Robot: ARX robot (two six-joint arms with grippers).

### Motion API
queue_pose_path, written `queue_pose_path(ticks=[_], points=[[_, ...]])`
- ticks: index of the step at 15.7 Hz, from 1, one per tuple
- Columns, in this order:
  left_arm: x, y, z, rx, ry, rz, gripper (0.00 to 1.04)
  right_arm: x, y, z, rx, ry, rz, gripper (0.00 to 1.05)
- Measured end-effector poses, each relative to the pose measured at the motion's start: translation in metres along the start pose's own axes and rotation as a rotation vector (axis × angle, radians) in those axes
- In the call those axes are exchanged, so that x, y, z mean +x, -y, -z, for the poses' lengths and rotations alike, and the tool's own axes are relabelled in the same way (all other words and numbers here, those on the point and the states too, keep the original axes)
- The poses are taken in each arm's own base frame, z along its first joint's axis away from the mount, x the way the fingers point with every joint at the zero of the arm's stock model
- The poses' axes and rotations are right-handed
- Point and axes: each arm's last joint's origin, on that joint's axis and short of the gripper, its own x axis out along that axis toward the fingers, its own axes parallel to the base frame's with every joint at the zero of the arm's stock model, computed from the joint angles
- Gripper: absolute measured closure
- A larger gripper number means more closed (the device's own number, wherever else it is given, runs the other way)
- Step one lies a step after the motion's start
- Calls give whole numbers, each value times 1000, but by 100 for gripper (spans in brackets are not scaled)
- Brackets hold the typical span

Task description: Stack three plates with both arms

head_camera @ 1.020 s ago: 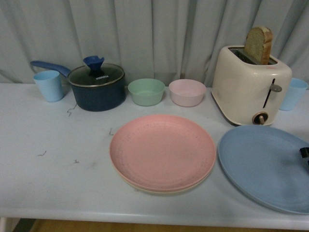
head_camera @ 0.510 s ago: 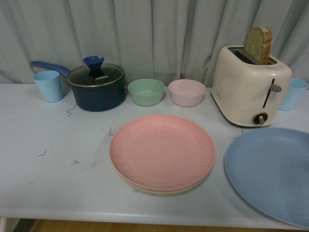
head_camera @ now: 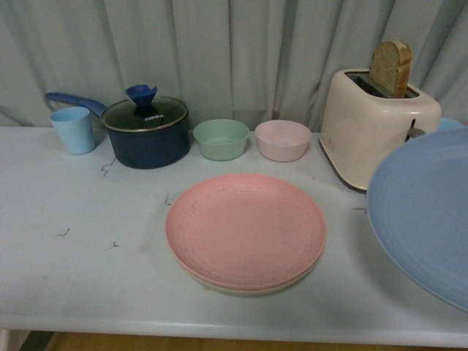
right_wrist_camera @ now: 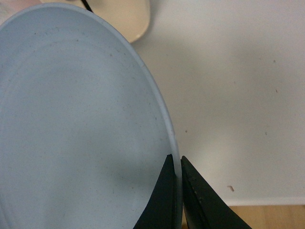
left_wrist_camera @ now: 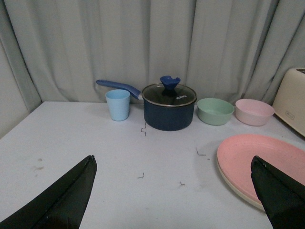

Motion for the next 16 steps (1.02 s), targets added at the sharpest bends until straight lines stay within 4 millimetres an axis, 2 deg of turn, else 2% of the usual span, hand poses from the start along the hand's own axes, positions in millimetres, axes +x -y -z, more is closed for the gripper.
queue_pose_path(ticks=[3, 7, 8, 9, 10, 11, 12, 16], points=[[0, 0, 0, 0, 0, 0, 7, -1, -31, -22, -35, 61, -75, 102], [0, 0, 0, 0, 0, 0, 7, 20, -69, -32, -63, 74, -156, 102], [0, 0, 0, 0, 0, 0, 7, 35, -88, -33, -77, 66, -184, 102], [0, 0, 0, 0, 0, 0, 7, 64, -120, -32, -80, 62, -232, 102], [0, 0, 0, 0, 0, 0, 7, 93, -140, -26, -41, 28, -259, 102], [0, 0, 0, 0, 0, 0, 7, 115, -150, -17, 4, -5, -272, 102], [0, 0, 0, 0, 0, 0, 7, 125, -156, -13, 29, -19, -279, 102], [0, 0, 0, 0, 0, 0, 7, 139, -166, -8, 51, -45, -290, 102]])
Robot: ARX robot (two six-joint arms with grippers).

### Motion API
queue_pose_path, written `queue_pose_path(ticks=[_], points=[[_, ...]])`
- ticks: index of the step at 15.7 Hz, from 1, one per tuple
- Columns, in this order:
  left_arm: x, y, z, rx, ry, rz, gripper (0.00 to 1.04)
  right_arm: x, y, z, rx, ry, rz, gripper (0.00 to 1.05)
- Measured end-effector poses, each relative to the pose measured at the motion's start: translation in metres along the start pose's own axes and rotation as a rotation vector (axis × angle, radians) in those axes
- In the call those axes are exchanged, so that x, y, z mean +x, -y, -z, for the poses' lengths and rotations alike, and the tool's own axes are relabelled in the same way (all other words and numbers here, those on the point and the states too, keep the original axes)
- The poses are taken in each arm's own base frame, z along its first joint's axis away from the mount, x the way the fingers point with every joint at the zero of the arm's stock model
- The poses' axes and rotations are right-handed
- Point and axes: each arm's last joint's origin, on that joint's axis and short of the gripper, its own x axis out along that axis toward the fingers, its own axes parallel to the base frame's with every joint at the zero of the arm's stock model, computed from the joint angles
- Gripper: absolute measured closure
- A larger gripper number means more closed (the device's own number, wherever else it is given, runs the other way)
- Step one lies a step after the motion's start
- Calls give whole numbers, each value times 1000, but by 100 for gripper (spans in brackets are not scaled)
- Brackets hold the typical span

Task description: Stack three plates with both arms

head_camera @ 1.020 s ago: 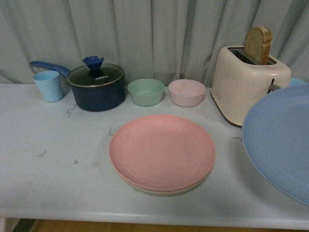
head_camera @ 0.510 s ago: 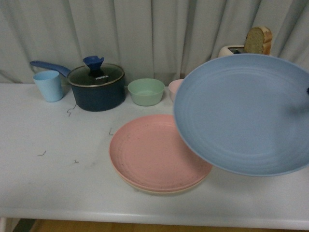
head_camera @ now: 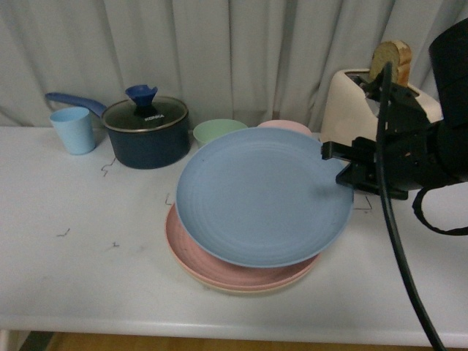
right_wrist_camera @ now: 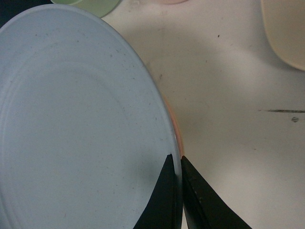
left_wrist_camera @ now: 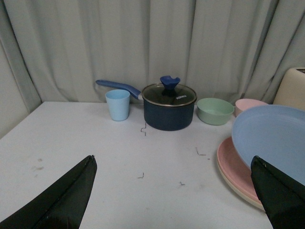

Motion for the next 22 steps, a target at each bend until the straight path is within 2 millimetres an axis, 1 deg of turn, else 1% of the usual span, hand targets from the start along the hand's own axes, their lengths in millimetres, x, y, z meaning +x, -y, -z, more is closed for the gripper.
queue_pose_path(ticks=[5, 8, 9, 12, 13, 15, 17, 18, 19, 20, 21, 22], points=[[0, 0, 0, 0, 0, 0, 7, 10, -5, 7, 9, -24, -10, 102], [0, 0, 0, 0, 0, 0, 7, 22, -7, 18, 33, -58, 2, 102], [0, 0, 0, 0, 0, 0, 7, 24, -7, 19, 42, -63, 2, 96], [0, 0, 0, 0, 0, 0, 7, 22, -8, 17, 49, -38, 0, 63], [0, 0, 0, 0, 0, 0, 7, 18, -9, 18, 54, -33, -4, 52], [0, 0, 0, 0, 0, 0, 7, -8, -14, 9, 56, 25, -29, 28], [0, 0, 0, 0, 0, 0, 7, -45, -27, -5, -31, 134, 29, 7], [0, 0, 0, 0, 0, 0, 7, -55, -32, -14, -71, 181, 20, 7], [0, 0, 0, 0, 0, 0, 7, -49, -32, -13, -123, 304, 49, 11], [0, 0, 0, 0, 0, 2, 7, -46, -23, 3, -191, 470, 165, 22], [0, 0, 0, 0, 0, -2, 7, -72, 2, 50, -247, 624, 291, 45], [0, 0, 0, 0, 0, -1, 7, -114, 3, 41, -252, 829, 291, 63]])
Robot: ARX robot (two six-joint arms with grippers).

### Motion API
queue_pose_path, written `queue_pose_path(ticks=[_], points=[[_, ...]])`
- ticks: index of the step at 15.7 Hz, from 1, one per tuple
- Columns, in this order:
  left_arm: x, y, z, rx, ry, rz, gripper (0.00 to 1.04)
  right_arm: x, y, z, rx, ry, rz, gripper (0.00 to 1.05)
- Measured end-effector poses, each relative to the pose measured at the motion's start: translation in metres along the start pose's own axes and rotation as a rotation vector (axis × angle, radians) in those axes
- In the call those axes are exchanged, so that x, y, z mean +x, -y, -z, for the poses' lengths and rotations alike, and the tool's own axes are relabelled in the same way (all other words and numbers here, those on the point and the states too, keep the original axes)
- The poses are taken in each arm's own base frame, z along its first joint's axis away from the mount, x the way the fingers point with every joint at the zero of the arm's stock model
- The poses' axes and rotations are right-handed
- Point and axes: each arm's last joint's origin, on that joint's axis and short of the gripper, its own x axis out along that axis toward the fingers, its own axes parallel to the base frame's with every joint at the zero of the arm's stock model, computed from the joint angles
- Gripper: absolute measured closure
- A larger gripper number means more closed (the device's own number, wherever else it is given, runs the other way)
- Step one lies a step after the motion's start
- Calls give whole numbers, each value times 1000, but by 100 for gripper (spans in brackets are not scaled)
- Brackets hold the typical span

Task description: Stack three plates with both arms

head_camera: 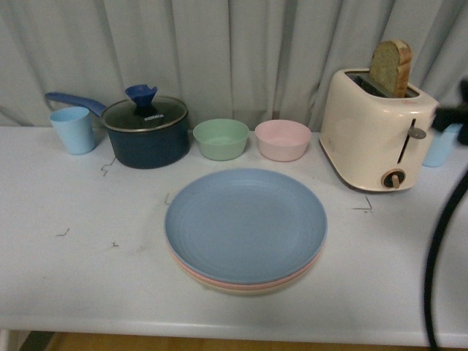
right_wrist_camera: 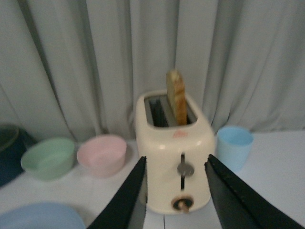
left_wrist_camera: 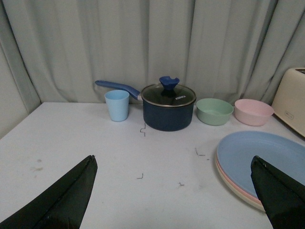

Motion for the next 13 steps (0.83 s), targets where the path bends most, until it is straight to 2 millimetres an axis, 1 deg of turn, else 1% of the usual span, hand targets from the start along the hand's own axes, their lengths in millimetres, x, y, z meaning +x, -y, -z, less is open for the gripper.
queue_pose_path(ticks=[1, 2, 3, 4, 6, 7, 9, 11, 13], points=[[0, 0, 0, 0, 0, 0, 7, -13, 5, -11, 6, 44, -3, 74], [0, 0, 0, 0, 0, 0, 7, -25, 8, -6, -1, 23, -12, 83], [0, 0, 0, 0, 0, 0, 7, -43, 14, 10, -20, -60, -25, 98], [0, 0, 0, 0, 0, 0, 7, -55, 19, 13, -29, -80, -22, 103], [0, 0, 0, 0, 0, 0, 7, -71, 26, 1, -23, -22, -7, 103], [0, 0, 0, 0, 0, 0, 7, -81, 28, 1, -23, -22, -11, 103], [0, 0, 0, 0, 0, 0, 7, -97, 32, 6, -26, -57, -18, 103], [0, 0, 0, 0, 0, 0, 7, -108, 44, 2, -24, -36, -12, 103], [0, 0, 0, 0, 0, 0, 7, -113, 46, 0, -24, -32, 2, 103]])
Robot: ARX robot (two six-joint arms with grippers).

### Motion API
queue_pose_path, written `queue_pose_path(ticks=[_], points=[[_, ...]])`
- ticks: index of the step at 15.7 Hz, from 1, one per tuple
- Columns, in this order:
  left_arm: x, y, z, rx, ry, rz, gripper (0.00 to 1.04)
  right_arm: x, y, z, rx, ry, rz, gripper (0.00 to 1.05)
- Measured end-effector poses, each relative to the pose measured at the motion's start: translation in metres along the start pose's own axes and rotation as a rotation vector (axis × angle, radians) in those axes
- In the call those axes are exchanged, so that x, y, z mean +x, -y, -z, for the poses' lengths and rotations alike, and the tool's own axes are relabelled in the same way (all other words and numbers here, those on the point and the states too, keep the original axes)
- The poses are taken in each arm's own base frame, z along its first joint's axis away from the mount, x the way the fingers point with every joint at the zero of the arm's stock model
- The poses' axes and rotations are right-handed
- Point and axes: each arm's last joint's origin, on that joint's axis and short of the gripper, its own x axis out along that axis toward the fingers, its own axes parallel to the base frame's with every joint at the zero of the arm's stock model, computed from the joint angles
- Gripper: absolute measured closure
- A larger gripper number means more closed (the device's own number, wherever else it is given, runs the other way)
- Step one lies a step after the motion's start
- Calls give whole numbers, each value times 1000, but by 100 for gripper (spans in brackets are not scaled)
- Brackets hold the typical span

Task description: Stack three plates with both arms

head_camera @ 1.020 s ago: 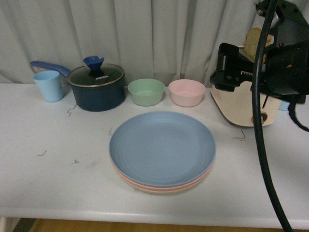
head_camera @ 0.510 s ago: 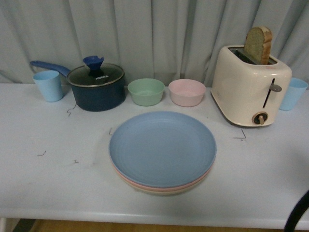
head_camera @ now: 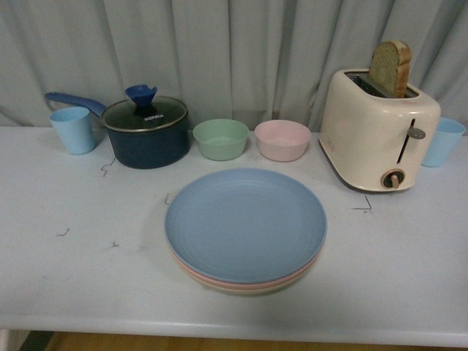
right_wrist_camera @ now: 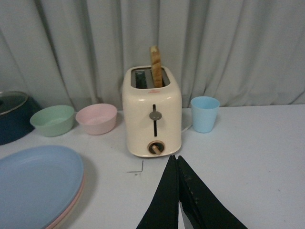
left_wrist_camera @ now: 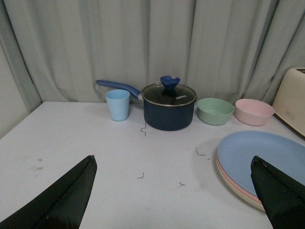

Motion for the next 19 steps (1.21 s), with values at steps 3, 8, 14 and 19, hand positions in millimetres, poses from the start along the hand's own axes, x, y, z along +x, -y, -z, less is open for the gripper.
queue_pose_path(ticks=[3, 8, 14, 19], points=[[0, 0, 0, 0, 0, 0, 7, -18, 0, 1, 0, -8, -11, 103], [0, 0, 0, 0, 0, 0, 7, -39, 0, -1, 0, -1, -11, 103], [0, 0, 0, 0, 0, 0, 7, -54, 0, -5, 0, 13, -11, 103], [0, 0, 0, 0, 0, 0, 7, -63, 0, -6, 0, 17, -11, 103]])
